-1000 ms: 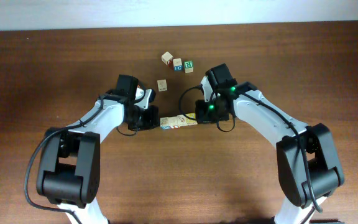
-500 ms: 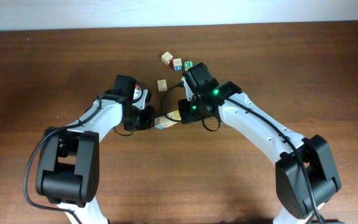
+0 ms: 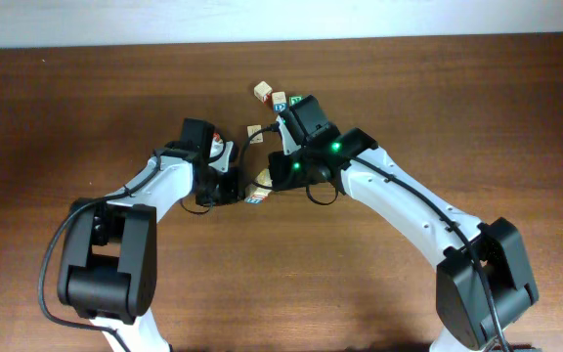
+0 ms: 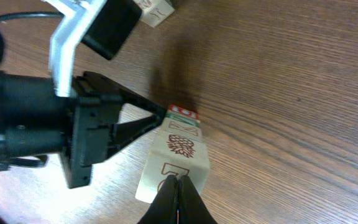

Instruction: Rotate 4 blocks

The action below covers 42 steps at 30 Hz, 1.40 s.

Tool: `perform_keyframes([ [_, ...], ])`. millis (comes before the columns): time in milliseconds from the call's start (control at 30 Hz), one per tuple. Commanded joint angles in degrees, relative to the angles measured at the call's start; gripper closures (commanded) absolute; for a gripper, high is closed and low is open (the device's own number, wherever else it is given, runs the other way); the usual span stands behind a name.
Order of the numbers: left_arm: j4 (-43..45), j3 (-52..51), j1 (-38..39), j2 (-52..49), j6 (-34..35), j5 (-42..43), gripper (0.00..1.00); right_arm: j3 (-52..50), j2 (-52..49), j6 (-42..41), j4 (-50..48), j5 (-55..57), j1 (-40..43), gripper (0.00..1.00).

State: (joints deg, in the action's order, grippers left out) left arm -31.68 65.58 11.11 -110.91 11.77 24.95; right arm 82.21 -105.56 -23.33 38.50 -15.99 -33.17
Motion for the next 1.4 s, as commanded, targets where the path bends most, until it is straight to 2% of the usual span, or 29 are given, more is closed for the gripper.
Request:
perform_keyframes([
  [0, 0.8, 0.9, 1.5, 0.2, 0.3, 8.8, 1.0, -0.8, -1.3, -1.0, 0.2, -2.8, -2.3, 0.96],
  [200, 2.5, 0.9, 1.3, 0.2, 0.3, 7.6, 1.0, -0.8, -1.7, -1.5, -0.8, -2.8, -2.5, 0.96],
  [300, 3.8, 1.4, -3.8, 0.2, 0.4, 0.5, 1.0, -0.8, -1.9, -2.7, -2.4, -1.3, -3.3, 0.96],
  [367, 3.7, 3.8, -6.7, 0.2, 0.3, 0.5, 1.0, -0.8, -1.9, -2.7, -2.5, -1.3, -3.3, 0.96],
  [467, 3.3, 6.0, -6.8, 0.9, 0.3, 0.5, 1.0, -0.2, -0.2, -2.4, -2.2, -1.3, -3.3, 0.95],
  [533, 3.1, 6.0, -6.8, 2.0, 0.3, 0.5, 1.0, -0.1, 1.1, -2.4, -2.3, -1.3, -3.2, 0.93],
  [567, 3.1, 6.2, -6.8, 2.7, 0.3, 0.4, 1.0, -0.1, 1.9, -2.4, -2.3, -1.3, -3.2, 0.85],
  [667, 2.6, 6.2, -6.8, 7.7, 0.1, -1.0, 1.0, -0.1, 4.9, -2.0, -2.8, -1.3, -3.2, 0.79],
  [733, 2.0, 6.2, -6.8, 12.0, 0.1, -2.7, 1.0, -0.1, 7.4, -0.8, -2.8, -1.2, -3.2, 0.79],
  [833, -4.7, 6.2, -6.8, 26.1, 0.1, -16.4, 0.99, -0.1, 20.6, 1.4, 1.4, 7.3, -3.1, 0.75],
  [867, -5.7, 6.2, -6.8, 29.1, 0.1, -18.6, 0.89, -0.1, 24.4, 1.9, 3.6, 9.7, -3.1, 0.73],
  [900, -6.6, 6.2, -6.8, 32.4, 0.1, -20.3, 0.72, -0.1, 31.5, 1.9, 8.7, 15.8, -3.1, 0.66],
  [933, -6.8, 6.2, -6.8, 34.5, 0.1, -20.3, 0.41, -0.1, 37.3, 1.9, 13.1, 20.2, -3.1, 0.6],
  [967, -7.3, 6.1, -6.8, 34.5, 0.1, -20.3, 0.23, -0.1, 42.7, 1.8, 17.1, 23.4, -3.1, 0.44],
  [1000, -7.9, 6.1, -6.8, 34.5, 0.1, -20.3, 0.07, -0.1, 46.1, 1.9, 20.7, 25.0, -3.1, 0.15],
  [1033, -8.9, 6.1, -6.8, 34.5, 0.1, -20.3, 0.01, -0.1, 49.9, 1.9, 25.2, 26.6, -3.1, 0.01],
  [1100, -9.8, 6.1, -6.8, 34.5, 0.1, -20.3, 0.01, -0.1, 53.1, 1.9, 27.1, 27.2, -3.1, 0.02],
  [1267, -9.8, 6.1, -6.8, 34.5, 0.1, -20.3, 0.01, -0.2, 52.7, 2.1, 29.1, 28.6, -3.1, 0.02],
  [1367, -9.8, 6.1, -6.8, 34.5, 0.1, -20.3, 0.01, -0.3, 47.5, 2.1, 28.2, 47.3, -3.1, 0.01],
])
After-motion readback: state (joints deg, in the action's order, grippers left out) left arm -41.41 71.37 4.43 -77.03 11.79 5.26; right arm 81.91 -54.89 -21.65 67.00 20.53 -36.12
